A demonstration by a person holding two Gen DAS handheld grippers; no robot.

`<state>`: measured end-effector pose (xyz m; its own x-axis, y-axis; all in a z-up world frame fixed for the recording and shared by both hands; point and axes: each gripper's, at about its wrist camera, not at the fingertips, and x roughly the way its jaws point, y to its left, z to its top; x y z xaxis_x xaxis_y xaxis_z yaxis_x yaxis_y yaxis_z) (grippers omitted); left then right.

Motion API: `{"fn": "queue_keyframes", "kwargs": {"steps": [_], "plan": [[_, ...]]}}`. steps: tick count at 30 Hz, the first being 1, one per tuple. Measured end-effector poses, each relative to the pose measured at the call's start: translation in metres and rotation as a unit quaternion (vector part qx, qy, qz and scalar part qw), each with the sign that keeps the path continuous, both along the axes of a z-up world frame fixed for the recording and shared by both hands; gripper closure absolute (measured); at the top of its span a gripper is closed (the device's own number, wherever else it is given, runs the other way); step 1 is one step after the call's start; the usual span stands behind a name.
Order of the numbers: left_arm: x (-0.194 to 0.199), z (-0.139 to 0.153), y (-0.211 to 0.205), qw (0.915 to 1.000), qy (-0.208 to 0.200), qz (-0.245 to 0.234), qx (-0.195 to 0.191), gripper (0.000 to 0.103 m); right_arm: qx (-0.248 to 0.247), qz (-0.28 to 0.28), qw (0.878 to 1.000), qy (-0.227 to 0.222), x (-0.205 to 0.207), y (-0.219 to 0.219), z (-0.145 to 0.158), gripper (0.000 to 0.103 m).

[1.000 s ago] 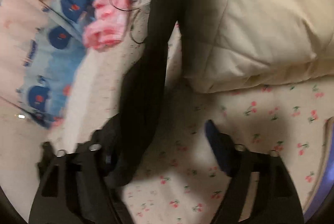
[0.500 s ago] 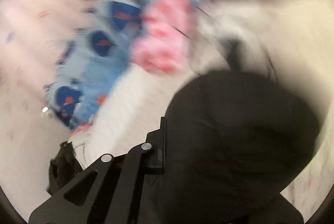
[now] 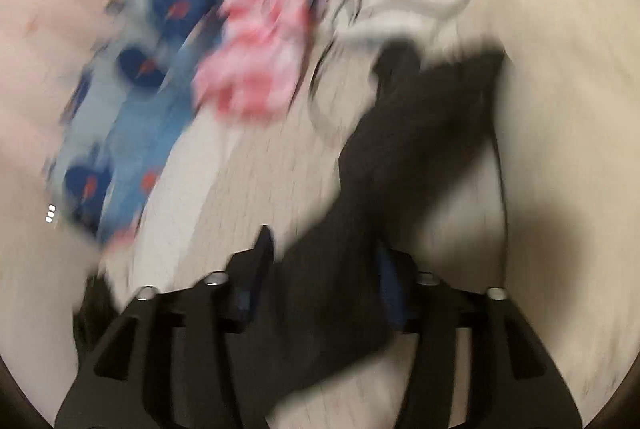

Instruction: Fold large clothes

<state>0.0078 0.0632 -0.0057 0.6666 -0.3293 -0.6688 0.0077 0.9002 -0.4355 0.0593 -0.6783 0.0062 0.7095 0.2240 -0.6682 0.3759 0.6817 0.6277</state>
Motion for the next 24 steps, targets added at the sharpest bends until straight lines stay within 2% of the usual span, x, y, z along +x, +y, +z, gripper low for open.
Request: {"fn": "queue_keyframes", "kwargs": {"steps": [1, 3, 5, 7, 10, 11, 12, 14, 15, 16, 17, 18, 19, 20, 22, 24], "plan": [[-0.005, 0.008, 0.006, 0.9999, -0.007, 0.003, 0.008, 0.006, 0.013, 0.047, 0.999, -0.003, -0.026, 0.027, -0.007, 0.032], [-0.021, 0.026, 0.024, 0.9992, -0.018, 0.014, 0.033, 0.006, 0.045, 0.134, 0.990, 0.020, -0.069, 0.075, -0.026, 0.028], [-0.043, 0.038, 0.048, 0.9981, -0.022, 0.022, 0.053, 0.006, 0.087, 0.224, 0.970, 0.046, -0.115, 0.128, -0.044, 0.028], [-0.065, 0.042, 0.070, 0.9952, -0.022, 0.024, 0.092, 0.006, 0.100, 0.278, 0.953, 0.061, -0.146, 0.161, -0.050, 0.027], [-0.099, 0.033, 0.107, 0.9809, 0.005, 0.033, 0.192, 0.006, 0.092, 0.350, 0.929, 0.079, -0.180, 0.204, -0.048, 0.023], [-0.110, 0.025, 0.122, 0.9751, 0.022, 0.037, 0.218, 0.006, 0.094, 0.368, 0.921, 0.086, -0.180, 0.213, -0.048, 0.023], [-0.118, 0.017, 0.136, 0.9727, 0.038, 0.040, 0.226, 0.006, 0.088, 0.385, 0.914, 0.091, -0.192, 0.225, -0.048, 0.023], [-0.129, -0.003, 0.159, 0.9711, 0.090, 0.042, 0.217, 0.006, 0.044, 0.402, 0.911, 0.084, -0.199, 0.239, -0.042, 0.026], [-0.130, -0.011, 0.167, 0.9725, 0.117, 0.036, 0.198, 0.006, 0.033, 0.405, 0.910, 0.081, -0.215, 0.247, -0.045, 0.054], [-0.131, -0.019, 0.174, 0.9739, 0.142, 0.027, 0.175, 0.006, 0.047, 0.398, 0.912, 0.081, -0.214, 0.245, -0.044, 0.081], [-0.131, -0.024, 0.177, 0.9739, 0.158, 0.016, 0.162, 0.006, 0.065, 0.383, 0.919, 0.064, -0.213, 0.237, -0.036, 0.085], [-0.131, -0.026, 0.178, 0.9721, 0.164, 0.012, 0.167, 0.006, 0.066, 0.374, 0.924, 0.047, -0.217, 0.234, -0.028, 0.091], [-0.133, -0.024, 0.176, 0.9693, 0.164, 0.012, 0.182, 0.006, 0.066, 0.364, 0.929, 0.030, -0.223, 0.230, -0.019, 0.094], [-0.136, -0.016, 0.171, 0.9682, 0.158, 0.009, 0.194, 0.006, 0.075, 0.347, 0.935, 0.000, -0.227, 0.218, 0.003, 0.094], [-0.147, 0.014, 0.160, 0.9776, 0.120, -0.015, 0.172, 0.006, 0.069, 0.325, 0.942, -0.037, -0.232, 0.197, 0.033, 0.096], [-0.159, 0.038, 0.147, 0.9811, 0.088, -0.034, 0.169, 0.006, 0.051, 0.316, 0.946, -0.051, -0.240, 0.174, 0.055, 0.096]]}}
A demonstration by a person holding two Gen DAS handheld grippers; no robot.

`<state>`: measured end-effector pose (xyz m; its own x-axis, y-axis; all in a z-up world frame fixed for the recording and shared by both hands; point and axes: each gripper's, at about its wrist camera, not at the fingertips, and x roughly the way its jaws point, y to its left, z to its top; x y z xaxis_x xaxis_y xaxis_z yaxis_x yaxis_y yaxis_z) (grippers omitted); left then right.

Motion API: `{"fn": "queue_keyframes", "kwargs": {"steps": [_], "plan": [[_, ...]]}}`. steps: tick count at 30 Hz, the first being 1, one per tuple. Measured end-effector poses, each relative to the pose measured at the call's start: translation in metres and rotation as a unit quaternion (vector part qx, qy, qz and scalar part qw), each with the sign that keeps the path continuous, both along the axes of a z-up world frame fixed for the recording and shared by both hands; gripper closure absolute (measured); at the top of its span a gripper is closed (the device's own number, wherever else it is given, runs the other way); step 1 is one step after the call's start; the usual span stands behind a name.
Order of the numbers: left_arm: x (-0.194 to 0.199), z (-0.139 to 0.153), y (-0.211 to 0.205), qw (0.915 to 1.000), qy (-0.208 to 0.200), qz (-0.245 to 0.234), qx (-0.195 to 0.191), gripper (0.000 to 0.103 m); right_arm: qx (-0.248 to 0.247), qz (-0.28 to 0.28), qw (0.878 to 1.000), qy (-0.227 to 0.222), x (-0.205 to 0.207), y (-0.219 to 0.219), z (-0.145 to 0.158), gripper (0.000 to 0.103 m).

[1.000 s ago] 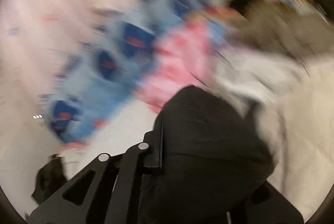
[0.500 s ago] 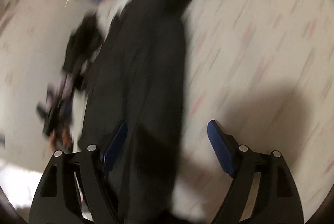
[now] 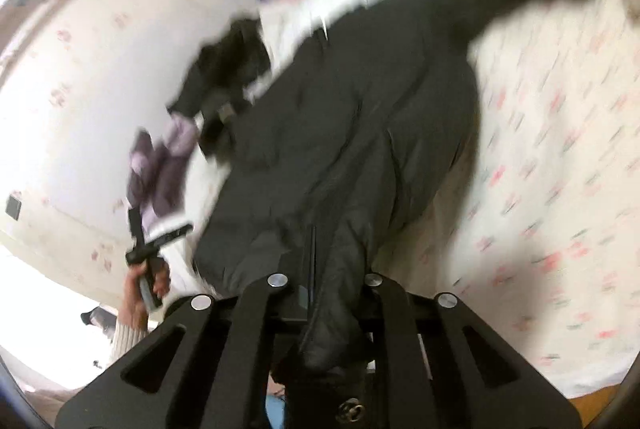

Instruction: Fold large clothes

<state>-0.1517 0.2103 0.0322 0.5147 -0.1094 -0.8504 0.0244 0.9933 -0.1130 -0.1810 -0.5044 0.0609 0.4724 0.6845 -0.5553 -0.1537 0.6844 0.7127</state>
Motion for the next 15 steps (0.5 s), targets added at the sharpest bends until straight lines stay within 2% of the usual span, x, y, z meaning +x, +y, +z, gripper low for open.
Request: {"fn": "queue_keyframes", "kwargs": {"steps": [2, 4, 5, 6, 7, 8, 9, 10, 12, 15], "plan": [[-0.007, 0.017, -0.011, 0.9995, -0.024, -0.017, 0.007, 0.006, -0.048, 0.003, 0.998, 0.027, -0.012, -0.017, -0.013, 0.096], [-0.006, 0.025, -0.019, 0.9991, -0.034, -0.025, 0.004, 0.006, -0.093, 0.019, 0.992, 0.084, -0.016, -0.019, -0.051, 0.094], [-0.005, 0.028, -0.026, 0.9988, -0.037, -0.031, -0.006, 0.006, -0.129, 0.030, 0.983, 0.125, -0.024, -0.021, -0.082, 0.092], [-0.002, 0.030, -0.034, 0.9986, -0.037, -0.034, -0.014, 0.006, -0.143, 0.034, 0.978, 0.145, -0.029, -0.024, -0.099, 0.082], [0.004, 0.032, -0.045, 0.9985, -0.037, -0.037, -0.018, 0.006, -0.125, 0.033, 0.980, 0.151, -0.038, -0.031, -0.111, 0.078], [0.007, 0.033, -0.056, 0.9980, -0.039, -0.045, -0.021, 0.006, -0.110, 0.028, 0.983, 0.144, -0.042, -0.036, -0.112, 0.076], [0.012, 0.034, -0.069, 0.9974, -0.041, -0.055, -0.021, 0.006, -0.098, 0.022, 0.987, 0.127, -0.049, -0.047, -0.104, 0.067], [0.014, 0.035, -0.079, 0.9969, -0.044, -0.062, -0.020, 0.006, -0.096, 0.015, 0.989, 0.114, -0.052, -0.052, -0.097, 0.049], [0.025, 0.036, -0.109, 0.9947, -0.058, -0.082, -0.021, 0.006, -0.103, -0.013, 0.992, 0.075, -0.054, -0.078, -0.071, 0.032], [0.037, 0.035, -0.148, 0.9917, -0.077, -0.098, -0.031, 0.006, -0.092, -0.080, 0.992, 0.029, -0.039, -0.129, -0.030, 0.026]]}}
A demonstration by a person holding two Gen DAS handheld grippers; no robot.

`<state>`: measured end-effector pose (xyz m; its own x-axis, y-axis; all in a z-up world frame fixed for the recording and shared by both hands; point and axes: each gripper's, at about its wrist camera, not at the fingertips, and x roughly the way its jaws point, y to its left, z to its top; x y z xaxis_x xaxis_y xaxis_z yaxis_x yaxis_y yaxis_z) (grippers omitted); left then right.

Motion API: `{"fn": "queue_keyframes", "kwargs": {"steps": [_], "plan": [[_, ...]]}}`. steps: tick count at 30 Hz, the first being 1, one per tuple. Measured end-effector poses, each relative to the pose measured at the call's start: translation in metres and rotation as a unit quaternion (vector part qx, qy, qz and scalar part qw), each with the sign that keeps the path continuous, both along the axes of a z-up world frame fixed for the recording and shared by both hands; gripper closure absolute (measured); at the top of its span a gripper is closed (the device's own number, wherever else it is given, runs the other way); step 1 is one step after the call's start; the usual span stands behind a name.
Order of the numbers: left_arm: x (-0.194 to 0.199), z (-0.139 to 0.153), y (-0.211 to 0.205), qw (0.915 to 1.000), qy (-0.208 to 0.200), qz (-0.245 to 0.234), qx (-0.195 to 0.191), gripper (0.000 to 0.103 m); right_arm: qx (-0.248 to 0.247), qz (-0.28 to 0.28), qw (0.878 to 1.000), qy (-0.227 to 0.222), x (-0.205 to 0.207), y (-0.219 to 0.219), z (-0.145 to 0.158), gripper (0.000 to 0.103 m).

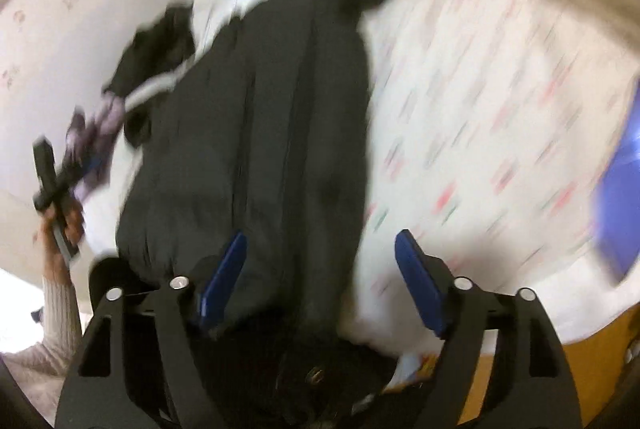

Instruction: Fold large clothes

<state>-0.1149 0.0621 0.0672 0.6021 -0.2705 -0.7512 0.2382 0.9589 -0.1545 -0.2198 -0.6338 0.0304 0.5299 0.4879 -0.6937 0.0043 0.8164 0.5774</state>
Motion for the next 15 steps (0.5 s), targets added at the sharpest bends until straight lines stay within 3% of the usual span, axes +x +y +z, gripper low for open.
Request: {"fn": "queue_keyframes", "kwargs": {"steps": [5, 8, 12, 15], "plan": [[0.029, -0.014, -0.061, 0.9987, -0.031, -0.009, -0.041, 0.006, 0.013, -0.083, 0.995, -0.055, 0.063, -0.055, 0.050, 0.023], [0.052, -0.021, -0.093, 0.9972, -0.045, -0.017, -0.058, 0.006, -0.023, -0.128, 0.990, -0.054, 0.129, -0.080, 0.067, 0.022], [0.078, -0.029, -0.121, 0.9954, -0.078, -0.024, -0.050, 0.006, -0.031, -0.214, 0.976, -0.021, 0.213, -0.119, 0.052, 0.022], [0.091, -0.041, -0.123, 0.9943, -0.089, -0.022, -0.054, 0.006, 0.010, -0.286, 0.958, 0.008, 0.260, -0.164, 0.023, 0.022]]}}
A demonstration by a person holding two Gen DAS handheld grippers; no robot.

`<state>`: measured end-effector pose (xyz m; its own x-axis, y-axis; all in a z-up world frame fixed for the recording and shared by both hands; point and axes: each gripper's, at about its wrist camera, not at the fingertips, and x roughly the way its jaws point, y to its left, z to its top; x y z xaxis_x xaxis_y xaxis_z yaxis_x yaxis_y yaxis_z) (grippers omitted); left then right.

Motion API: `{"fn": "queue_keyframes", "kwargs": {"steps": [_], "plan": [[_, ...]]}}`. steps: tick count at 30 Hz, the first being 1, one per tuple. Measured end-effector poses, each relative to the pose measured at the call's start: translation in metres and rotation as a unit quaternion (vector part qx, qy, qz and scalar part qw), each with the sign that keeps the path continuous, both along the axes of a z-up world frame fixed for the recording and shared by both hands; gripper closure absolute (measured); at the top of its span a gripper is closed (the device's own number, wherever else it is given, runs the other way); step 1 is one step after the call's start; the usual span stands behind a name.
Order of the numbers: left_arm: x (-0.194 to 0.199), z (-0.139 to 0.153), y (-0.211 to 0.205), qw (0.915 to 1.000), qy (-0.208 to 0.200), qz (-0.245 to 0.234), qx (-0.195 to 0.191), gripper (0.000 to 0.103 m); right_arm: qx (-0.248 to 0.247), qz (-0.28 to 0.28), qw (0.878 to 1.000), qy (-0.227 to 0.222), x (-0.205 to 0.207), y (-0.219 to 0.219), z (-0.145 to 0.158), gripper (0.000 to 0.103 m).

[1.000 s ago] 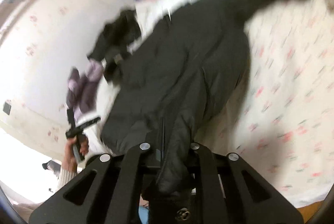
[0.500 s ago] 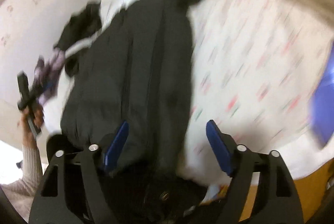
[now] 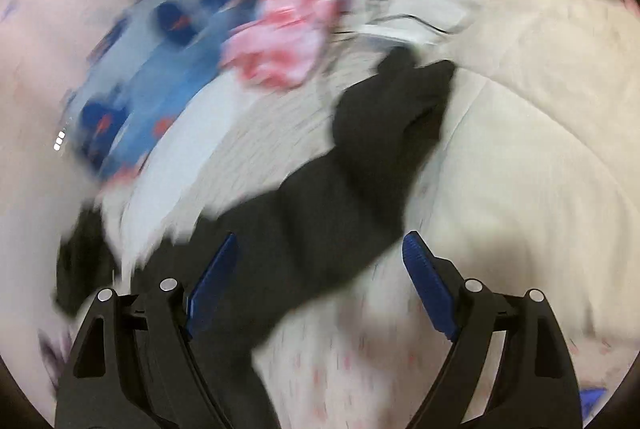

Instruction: Fold large clothes

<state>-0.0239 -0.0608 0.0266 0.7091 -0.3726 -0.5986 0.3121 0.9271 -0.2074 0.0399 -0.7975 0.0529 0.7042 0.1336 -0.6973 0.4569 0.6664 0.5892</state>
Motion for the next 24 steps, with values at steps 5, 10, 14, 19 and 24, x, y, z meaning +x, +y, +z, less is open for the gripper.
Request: {"fn": "queue_keyframes", "kwargs": {"steps": [5, 10, 14, 19, 24], "plan": [[0.009, -0.016, 0.016, 0.9994, 0.028, 0.001, -0.020, 0.006, 0.017, -0.077, 0.997, -0.024, 0.056, -0.040, -0.031, 0.022], [0.013, -0.013, 0.028, 0.9987, 0.020, 0.027, -0.037, 0.006, -0.021, -0.026, 0.999, -0.007, 0.094, -0.040, -0.024, 0.099], [0.014, -0.016, 0.030, 0.9983, 0.023, 0.037, -0.039, 0.006, -0.048, -0.034, 0.996, -0.074, 0.066, -0.026, 0.015, 0.099], [0.011, -0.001, 0.047, 0.9962, -0.007, 0.072, -0.049, 0.006, -0.013, -0.136, 0.972, -0.189, -0.006, -0.045, 0.058, 0.099], [0.013, 0.009, 0.077, 0.9907, -0.011, 0.119, -0.065, 0.006, -0.017, -0.137, 0.967, -0.213, -0.022, -0.024, 0.085, 0.099]]}}
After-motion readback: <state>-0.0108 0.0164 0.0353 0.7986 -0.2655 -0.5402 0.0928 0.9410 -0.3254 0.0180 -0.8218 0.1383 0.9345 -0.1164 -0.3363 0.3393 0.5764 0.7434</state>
